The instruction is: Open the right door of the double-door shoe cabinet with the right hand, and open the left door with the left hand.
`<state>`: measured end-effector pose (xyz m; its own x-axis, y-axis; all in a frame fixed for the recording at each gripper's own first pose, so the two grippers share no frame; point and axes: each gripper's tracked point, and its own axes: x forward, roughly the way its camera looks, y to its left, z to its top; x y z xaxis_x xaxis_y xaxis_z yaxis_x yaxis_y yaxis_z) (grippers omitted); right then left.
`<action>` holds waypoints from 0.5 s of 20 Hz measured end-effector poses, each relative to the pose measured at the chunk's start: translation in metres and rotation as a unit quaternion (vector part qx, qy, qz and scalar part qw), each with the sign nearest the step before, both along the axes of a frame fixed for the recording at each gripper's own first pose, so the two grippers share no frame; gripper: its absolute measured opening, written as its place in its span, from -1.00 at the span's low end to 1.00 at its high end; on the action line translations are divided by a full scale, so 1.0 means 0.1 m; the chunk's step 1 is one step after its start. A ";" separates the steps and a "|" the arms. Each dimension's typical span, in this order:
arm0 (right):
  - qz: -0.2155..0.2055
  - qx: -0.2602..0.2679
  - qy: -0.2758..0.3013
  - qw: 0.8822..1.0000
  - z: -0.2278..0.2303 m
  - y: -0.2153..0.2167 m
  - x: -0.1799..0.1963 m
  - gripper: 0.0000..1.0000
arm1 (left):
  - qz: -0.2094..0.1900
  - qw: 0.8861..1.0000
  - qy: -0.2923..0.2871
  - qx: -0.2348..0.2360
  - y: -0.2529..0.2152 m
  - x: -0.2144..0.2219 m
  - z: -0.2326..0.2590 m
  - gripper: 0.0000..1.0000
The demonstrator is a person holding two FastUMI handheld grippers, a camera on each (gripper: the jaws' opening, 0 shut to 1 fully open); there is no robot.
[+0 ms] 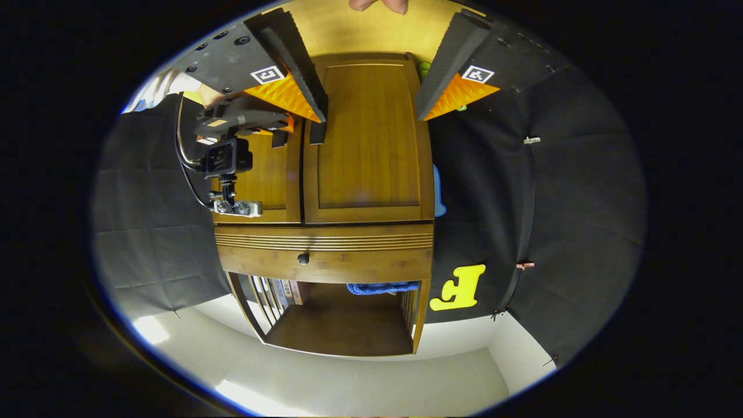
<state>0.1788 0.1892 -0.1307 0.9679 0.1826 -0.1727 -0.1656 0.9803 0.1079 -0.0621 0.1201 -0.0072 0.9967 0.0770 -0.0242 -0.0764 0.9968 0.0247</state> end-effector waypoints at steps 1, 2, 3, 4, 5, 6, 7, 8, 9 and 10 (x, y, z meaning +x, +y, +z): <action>0.008 0.002 0.000 1.000 0.01 -0.02 -0.07 -0.51 | 0.001 1.000 0.000 0.001 -0.02 0.00 0.00 0.89; 0.016 0.001 -0.003 1.000 0.03 -0.05 -0.16 -0.51 | 0.001 1.000 -0.001 0.001 -0.06 0.00 0.01 0.89; 0.023 0.003 -0.003 1.000 0.04 -0.09 -0.25 -0.51 | 0.001 1.000 -0.003 0.001 -0.12 0.00 0.03 0.89; 0.030 0.006 -0.003 1.000 0.04 -0.12 -0.35 -0.52 | 0.000 1.000 -0.004 0.001 -0.16 0.00 0.05 0.89; 0.038 0.010 -0.003 0.999 0.05 -0.16 -0.44 -0.51 | -0.002 1.000 -0.008 0.000 -0.21 0.01 0.06 0.84; 0.046 0.013 -0.004 0.999 0.07 -0.21 -0.54 -0.52 | -0.005 1.000 -0.012 -0.002 -0.27 0.02 0.09 0.94; 0.052 0.014 -0.003 0.999 0.08 -0.27 -0.65 -0.51 | -0.008 1.000 -0.015 -0.004 -0.33 0.02 0.11 0.90; 0.058 0.015 -0.002 0.998 0.08 -0.32 -0.75 -0.52 | -0.009 1.000 -0.019 -0.007 -0.39 0.02 0.13 0.90; 0.062 0.016 -0.001 0.998 0.09 -0.39 -0.84 -0.52 | -0.010 1.000 -0.023 -0.007 -0.45 0.02 0.16 0.94; 0.066 0.017 0.002 0.998 0.09 -0.47 -0.94 -0.52 | -0.010 1.000 -0.027 -0.007 -0.50 0.03 0.18 0.94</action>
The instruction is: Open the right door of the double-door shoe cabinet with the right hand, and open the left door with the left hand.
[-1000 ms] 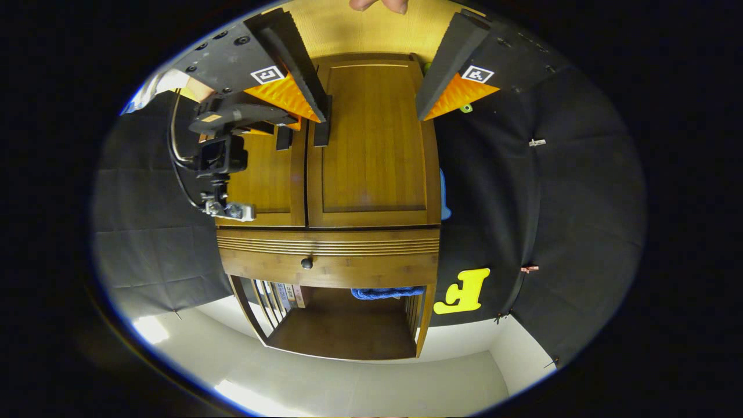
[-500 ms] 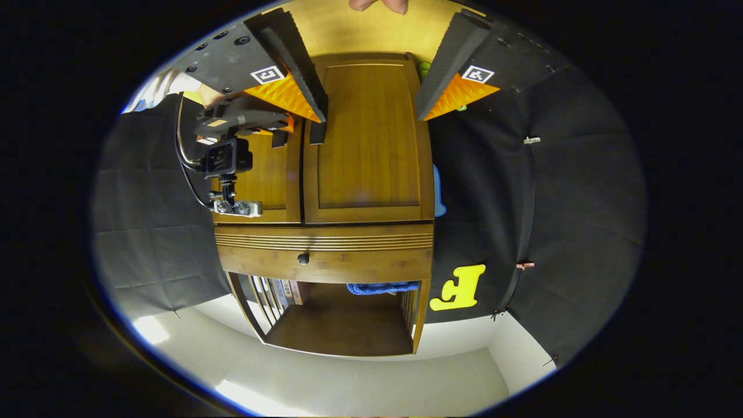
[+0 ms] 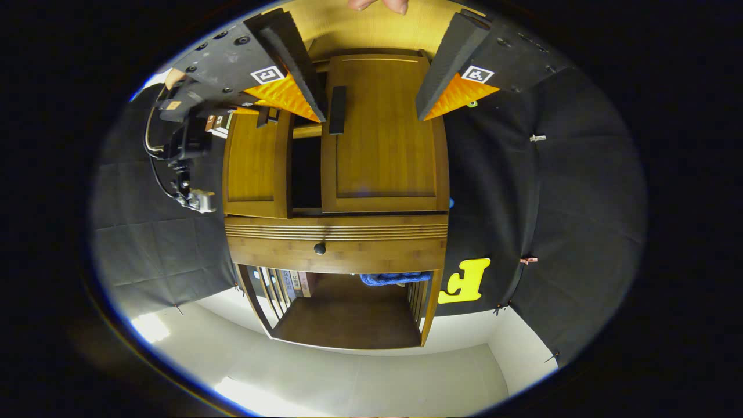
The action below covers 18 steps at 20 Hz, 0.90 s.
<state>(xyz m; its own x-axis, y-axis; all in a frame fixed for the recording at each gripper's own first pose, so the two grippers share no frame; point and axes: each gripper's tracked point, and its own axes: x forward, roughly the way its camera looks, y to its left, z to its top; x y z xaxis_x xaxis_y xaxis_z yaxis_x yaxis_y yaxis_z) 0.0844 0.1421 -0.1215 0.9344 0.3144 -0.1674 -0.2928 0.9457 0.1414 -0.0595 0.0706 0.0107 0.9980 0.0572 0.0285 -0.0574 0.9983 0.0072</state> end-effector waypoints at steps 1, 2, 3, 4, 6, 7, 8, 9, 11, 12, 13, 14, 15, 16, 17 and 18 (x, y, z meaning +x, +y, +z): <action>0.003 0.002 0.001 1.000 0.00 -0.08 -0.09 -0.52 | 0.000 1.000 -0.003 0.001 -0.04 0.01 0.01 0.94; 0.005 0.004 0.004 1.000 0.00 -0.17 -0.16 -0.52 | 0.000 1.000 -0.004 0.003 -0.09 0.02 0.01 0.89; 0.005 0.008 0.005 1.000 0.01 -0.26 -0.25 -0.52 | -0.001 1.000 -0.004 0.005 -0.14 0.04 -0.01 0.84; 0.004 0.010 0.008 1.000 0.03 -0.34 -0.34 -0.52 | -0.003 1.000 -0.003 0.006 -0.20 0.04 -0.01 0.84; 0.002 0.008 0.008 1.000 0.05 -0.54 -0.49 -0.52 | -0.009 1.000 -0.002 0.007 -0.34 0.10 -0.04 0.84; -0.002 0.006 0.009 1.000 0.06 -0.66 -0.56 -0.53 | -0.013 1.000 -0.001 0.007 -0.41 0.13 -0.03 0.84; -0.008 0.004 0.010 1.000 0.06 -0.78 -0.63 -0.53 | -0.019 1.000 0.000 0.007 -0.49 0.15 -0.04 0.86; -0.016 0.003 0.010 1.000 0.07 -0.91 -0.71 -0.53 | -0.025 1.000 0.001 0.007 -0.57 0.18 -0.04 0.86; -0.034 0.000 0.013 0.999 0.09 -1.17 -0.80 -0.53 | -0.034 0.999 -0.003 0.006 -0.73 0.23 -0.03 0.86; -0.042 -0.002 0.014 0.999 0.09 -1.29 -0.82 -0.53 | -0.040 0.999 -0.005 0.002 -0.81 0.28 -0.04 0.90; -0.048 -0.004 0.015 0.999 0.09 -1.41 -0.84 -0.54 | -0.046 0.999 -0.004 -0.001 -0.90 0.31 -0.03 0.90; -0.054 -0.007 0.017 0.998 0.09 -1.52 -0.86 -0.55 | -0.051 0.999 -0.004 -0.004 -0.99 0.33 -0.04 0.86; -0.063 -0.009 0.014 0.998 0.11 -1.64 -0.87 -0.55 | -0.056 0.998 -0.003 -0.005 -1.06 0.37 -0.04 0.86; -0.071 -0.015 0.013 0.997 0.13 -1.75 -0.87 -0.56 | -0.059 0.998 -0.004 -0.005 -1.11 0.40 -0.03 0.86; -0.078 -0.022 0.011 0.997 0.13 -1.86 -0.88 -0.57 | -0.062 0.998 -0.005 -0.006 -1.16 0.43 -0.03 0.86; -0.081 -0.027 0.009 0.996 0.14 -1.95 -0.88 -0.57 | -0.065 0.998 -0.007 -0.007 -1.22 0.46 -0.03 0.86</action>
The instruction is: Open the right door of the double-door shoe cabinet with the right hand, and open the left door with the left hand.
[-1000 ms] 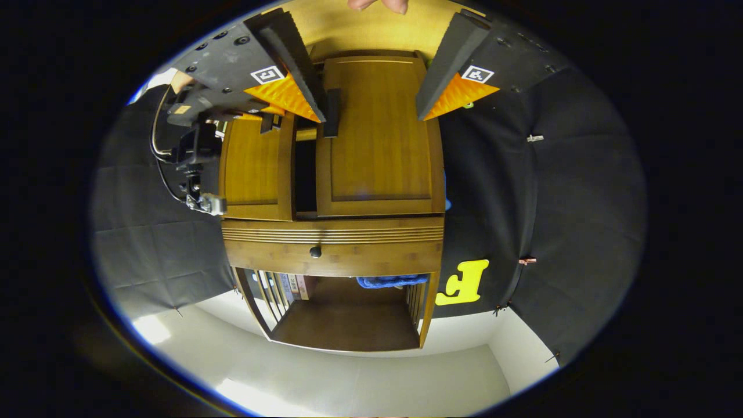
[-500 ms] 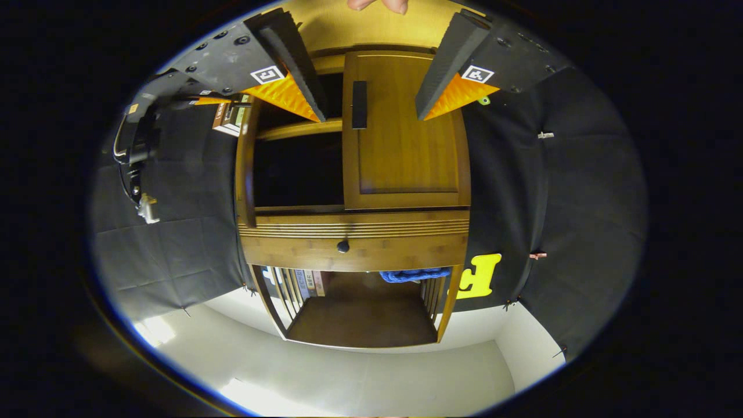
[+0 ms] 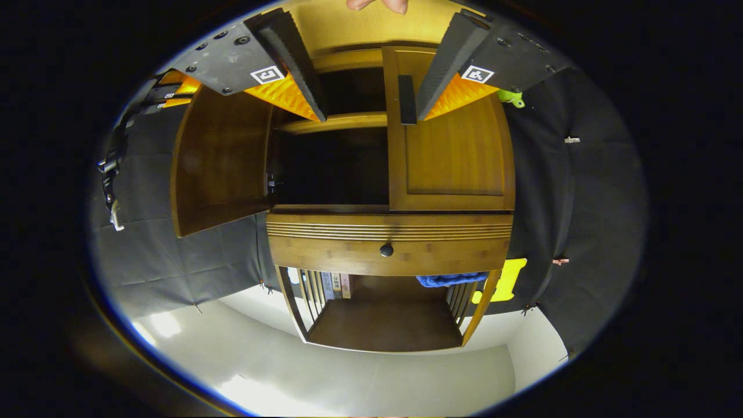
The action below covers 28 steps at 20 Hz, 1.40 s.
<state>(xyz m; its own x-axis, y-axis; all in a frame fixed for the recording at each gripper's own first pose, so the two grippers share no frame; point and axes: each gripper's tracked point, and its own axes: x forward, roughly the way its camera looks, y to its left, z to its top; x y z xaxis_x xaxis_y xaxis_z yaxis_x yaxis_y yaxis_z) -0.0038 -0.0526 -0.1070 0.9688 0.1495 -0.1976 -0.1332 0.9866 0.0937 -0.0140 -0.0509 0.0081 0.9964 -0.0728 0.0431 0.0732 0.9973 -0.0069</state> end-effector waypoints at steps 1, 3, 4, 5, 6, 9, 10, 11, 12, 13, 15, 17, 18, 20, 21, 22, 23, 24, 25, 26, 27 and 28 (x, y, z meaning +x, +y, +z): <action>-0.002 -0.002 -0.001 1.000 0.01 -0.09 0.00 -0.57 | -0.004 1.000 -0.002 -0.001 -0.06 0.02 0.02 0.86; -0.009 -0.005 -0.002 1.000 0.06 -0.28 -0.04 -0.65 | -0.007 1.000 -0.003 -0.002 -0.13 0.08 0.02 0.86; -0.010 -0.007 -0.005 1.000 0.06 -0.35 -0.03 -0.92 | -0.007 1.000 -0.002 -0.004 -0.16 0.10 0.01 0.86; -0.012 -0.010 -0.005 1.000 0.07 -0.44 -0.04 -0.72 | -0.008 1.000 -0.001 -0.006 -0.19 0.14 0.00 0.86; -0.013 -0.012 -0.007 1.000 0.08 -0.51 -0.05 -0.72 | -0.008 1.000 0.001 -0.008 -0.20 0.17 -0.02 0.84; -0.028 -0.026 -0.016 0.999 0.15 -0.78 -0.08 -0.72 | -0.007 1.000 0.001 -0.008 -0.25 0.26 -0.03 0.84; -0.034 -0.027 -0.018 0.999 0.17 -0.84 -0.09 -0.72 | -0.007 1.000 0.003 -0.006 -0.26 0.30 -0.05 0.85; -0.032 -0.021 -0.019 0.999 0.19 -0.85 -0.11 -0.72 | -0.008 1.000 0.006 -0.005 -0.28 0.34 -0.08 0.85; -0.032 -0.017 -0.019 0.999 0.20 -0.84 -0.12 -0.72 | -0.009 1.000 0.008 -0.004 -0.29 0.37 -0.10 0.86; -0.031 -0.017 -0.018 0.999 0.21 -0.84 -0.14 -0.71 | -0.010 1.000 0.011 -0.004 -0.30 0.40 -0.11 0.86; -0.030 -0.024 -0.016 0.999 0.21 -0.82 -0.19 -0.71 | -0.012 1.000 0.013 -0.003 -0.32 0.46 -0.12 0.84; -0.031 -0.035 -0.012 0.999 0.21 -0.78 -0.29 -0.71 | -0.013 1.000 0.016 -0.001 -0.31 0.51 -0.16 0.84; -0.034 -0.042 -0.008 0.999 0.20 -0.78 -0.33 -0.61 | -0.013 1.000 0.018 0.001 -0.29 0.53 -0.19 0.84; -0.043 -0.047 -0.003 0.998 0.24 -0.80 -0.43 -0.51 | -0.010 1.000 0.018 0.006 -0.24 0.57 -0.21 0.84; -0.047 -0.044 -0.005 0.998 0.29 -0.79 -0.48 -0.41 | -0.008 1.000 0.018 0.009 -0.21 0.59 -0.21 0.84; -0.052 -0.039 -0.010 0.998 0.33 -0.77 -0.55 0.06 | -0.006 1.000 0.019 0.011 -0.17 0.61 -0.23 0.89; -0.068 -0.039 -0.017 0.997 0.50 -0.83 -0.64 0.53 | -0.005 1.000 0.020 0.013 -0.14 0.63 -0.26 0.84; -0.080 -0.031 -0.029 0.996 0.52 -0.84 -0.66 1.00 | -0.001 1.000 0.022 0.015 -0.10 0.66 -0.30 0.84; -0.083 -0.016 -0.044 0.995 0.63 -0.79 -0.72 0.96 | 0.002 1.000 0.022 0.019 -0.05 0.69 -0.32 0.89; -0.080 -0.004 -0.058 0.995 0.72 -0.70 -0.75 0.96 | 0.005 0.999 0.022 0.022 0.00 0.72 -0.36 0.89; -0.075 0.002 -0.061 0.995 0.78 -0.62 -0.77 0.89 | 0.008 0.999 0.022 0.026 0.05 0.76 -0.39 0.89; -0.066 0.004 -0.057 0.996 0.78 -0.53 -0.80 0.97 | 0.011 0.999 0.022 0.029 0.10 0.79 -0.44 0.84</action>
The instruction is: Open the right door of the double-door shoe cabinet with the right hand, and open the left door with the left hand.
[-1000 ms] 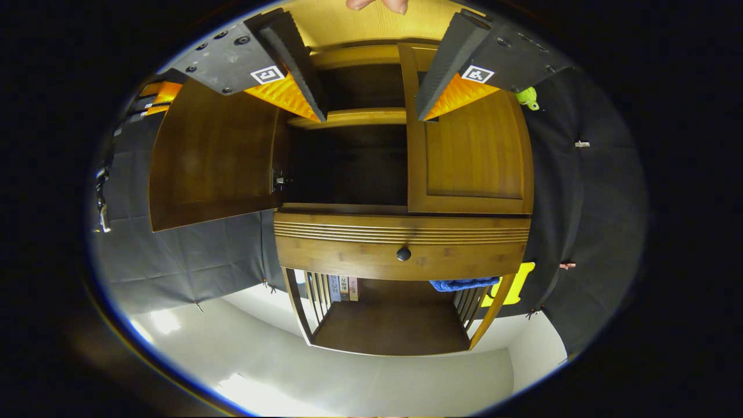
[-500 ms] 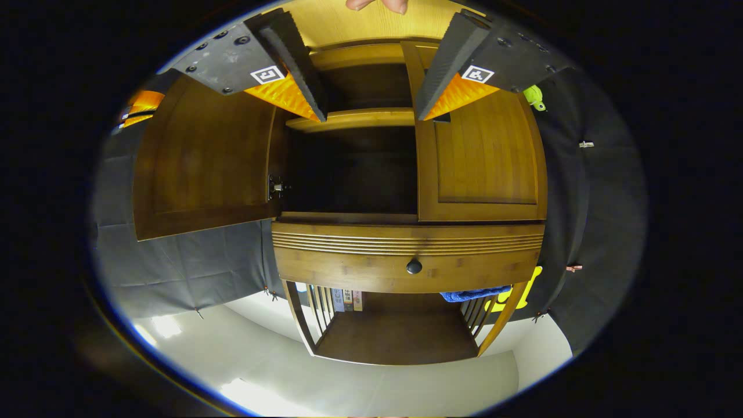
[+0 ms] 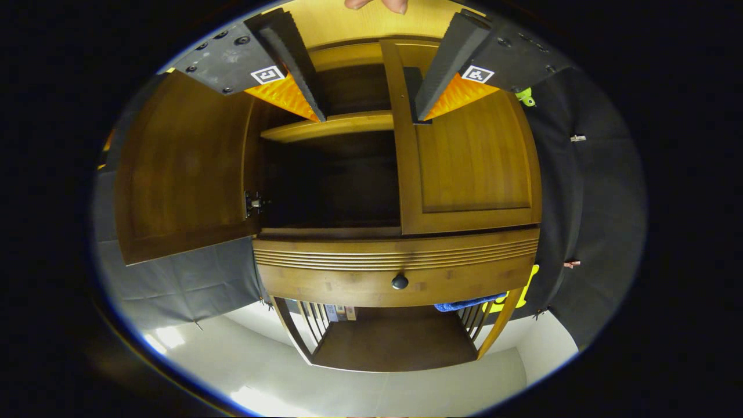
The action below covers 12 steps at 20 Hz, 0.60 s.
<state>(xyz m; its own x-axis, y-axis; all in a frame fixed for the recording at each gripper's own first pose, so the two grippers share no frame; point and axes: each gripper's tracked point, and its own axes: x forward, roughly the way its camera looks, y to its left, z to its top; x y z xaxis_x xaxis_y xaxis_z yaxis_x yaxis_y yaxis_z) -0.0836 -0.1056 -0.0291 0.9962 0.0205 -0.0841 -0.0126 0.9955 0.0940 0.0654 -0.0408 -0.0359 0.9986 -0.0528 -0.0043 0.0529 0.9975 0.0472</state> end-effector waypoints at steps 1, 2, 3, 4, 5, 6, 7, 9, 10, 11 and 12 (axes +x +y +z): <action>0.007 0.003 0.003 1.000 0.02 0.09 -0.02 0.97 | 0.002 1.000 0.001 0.003 0.05 0.05 -0.04 0.84; 0.013 0.007 0.002 1.000 0.06 0.16 -0.03 0.98 | 0.004 1.000 0.004 0.006 0.11 0.10 -0.10 0.89; 0.015 0.009 -0.005 1.000 0.12 0.24 -0.03 0.98 | 0.007 1.000 0.008 0.010 0.18 0.14 -0.17 0.89; 0.017 0.005 -0.012 1.000 0.18 0.32 -0.03 1.00 | 0.013 1.000 0.011 0.012 0.26 0.19 -0.24 0.84; 0.021 -0.001 -0.016 1.000 0.20 0.39 -0.03 0.97 | 0.017 1.000 0.015 0.009 0.32 0.23 -0.31 0.84; 0.030 -0.007 -0.016 0.999 0.19 0.48 -0.02 0.97 | 0.022 1.000 0.019 0.006 0.38 0.29 -0.39 0.83; 0.035 -0.011 -0.015 0.999 0.19 0.55 0.00 0.98 | 0.027 0.999 0.022 0.005 0.43 0.34 -0.45 0.82; 0.041 -0.010 -0.014 0.999 0.20 0.65 0.05 0.97 | 0.036 0.999 0.030 0.011 0.53 0.50 -0.59 0.80; 0.039 -0.007 -0.010 0.999 0.19 0.68 0.08 0.89 | 0.037 0.999 0.032 0.012 0.55 0.56 -0.64 0.79; 0.035 -0.002 -0.004 0.999 0.19 0.70 0.12 0.89 | 0.039 0.999 0.032 0.012 0.57 0.63 -0.67 0.78; 0.029 0.006 0.001 1.000 0.19 0.72 0.16 0.89 | 0.041 0.998 0.035 0.012 0.59 0.71 -0.71 0.77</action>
